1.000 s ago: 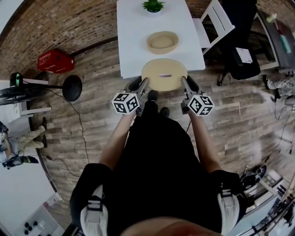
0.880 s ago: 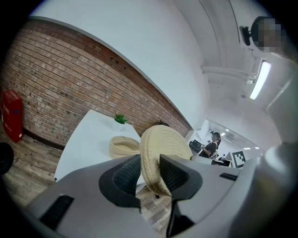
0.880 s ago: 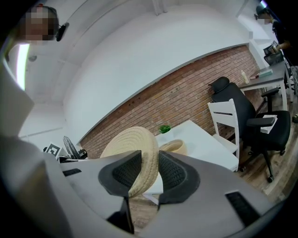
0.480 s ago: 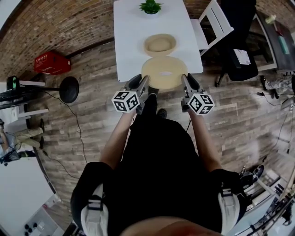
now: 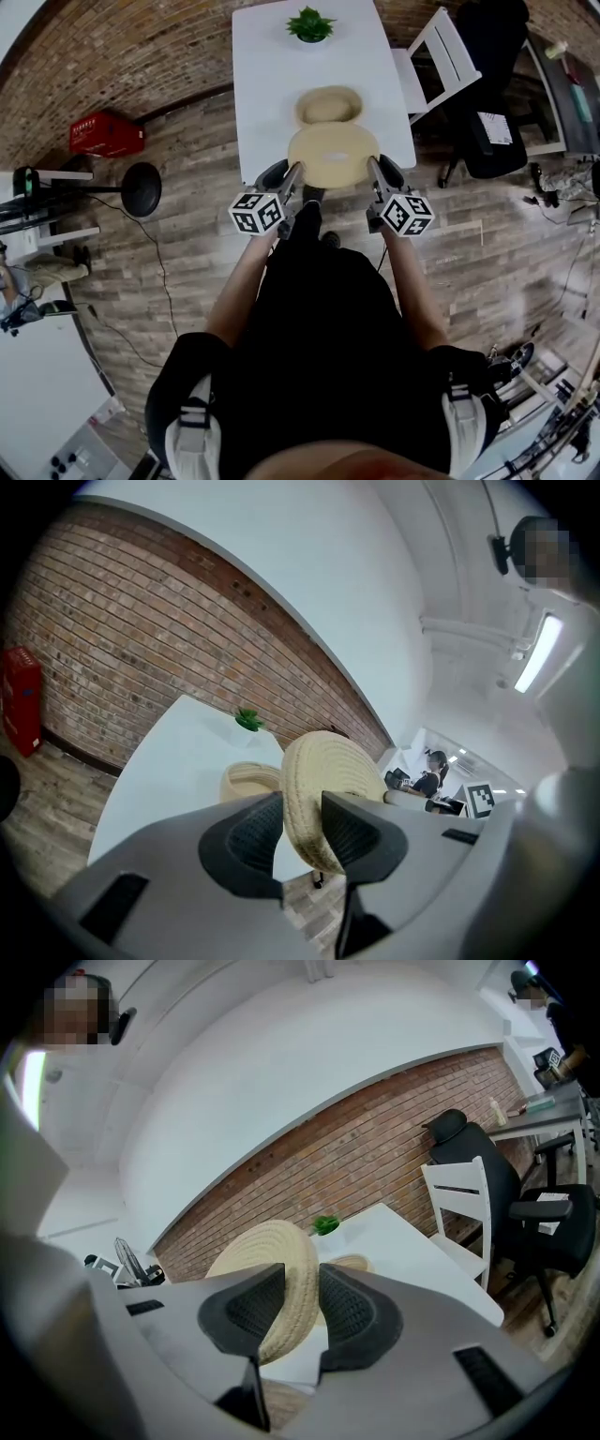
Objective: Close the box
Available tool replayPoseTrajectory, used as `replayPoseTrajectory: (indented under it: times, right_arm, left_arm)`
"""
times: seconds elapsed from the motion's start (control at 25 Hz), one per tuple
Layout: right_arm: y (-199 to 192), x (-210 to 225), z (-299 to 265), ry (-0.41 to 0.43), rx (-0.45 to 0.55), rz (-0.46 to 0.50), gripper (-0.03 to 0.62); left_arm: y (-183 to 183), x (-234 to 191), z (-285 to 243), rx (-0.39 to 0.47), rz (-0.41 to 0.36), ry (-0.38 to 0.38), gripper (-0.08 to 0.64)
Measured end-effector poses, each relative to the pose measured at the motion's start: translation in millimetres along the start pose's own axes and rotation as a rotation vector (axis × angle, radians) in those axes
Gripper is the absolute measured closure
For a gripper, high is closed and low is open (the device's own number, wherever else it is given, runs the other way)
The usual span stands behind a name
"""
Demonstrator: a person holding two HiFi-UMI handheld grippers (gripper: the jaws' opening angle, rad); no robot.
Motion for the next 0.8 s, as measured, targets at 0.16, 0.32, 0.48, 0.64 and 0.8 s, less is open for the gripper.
replayPoseTrajectory:
  times: [0.16, 0.32, 0.48, 0.64, 0.8]
  right_arm:
    - [7, 13, -19, -0.011, -0.011, -0.015, 0.483]
    - [13, 25, -37, -0.023, -0.025, -0.032, 0.483]
    - [15, 37, -52, -0.046, -0.04, -0.05, 0.485]
    - [15, 48, -70, -0.065, -0.06, -0.063, 0.485]
    - [15, 62, -86, -0.08, -0.072, -0.078, 0.485]
  left_arm:
    - [7, -9, -20, -0.016, 0.013, 0.007, 0.432]
    - [14, -17, -38, -0.035, 0.023, 0.009, 0.431]
    - [15, -26, -58, -0.071, 0.015, 0.022, 0.431]
    - [19, -39, -76, -0.098, 0.025, 0.027, 0.431]
    - [23, -49, -95, -0.12, 0.035, 0.021, 0.431]
Point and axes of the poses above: the fingertips, and each gripper's own axes: z backward along the fingers, x to its right, y out of its top, the point moved 1 cm from there along z, backward along the fingers, and after that the axes turned 9 degrees about y, right-handed, at the moved point
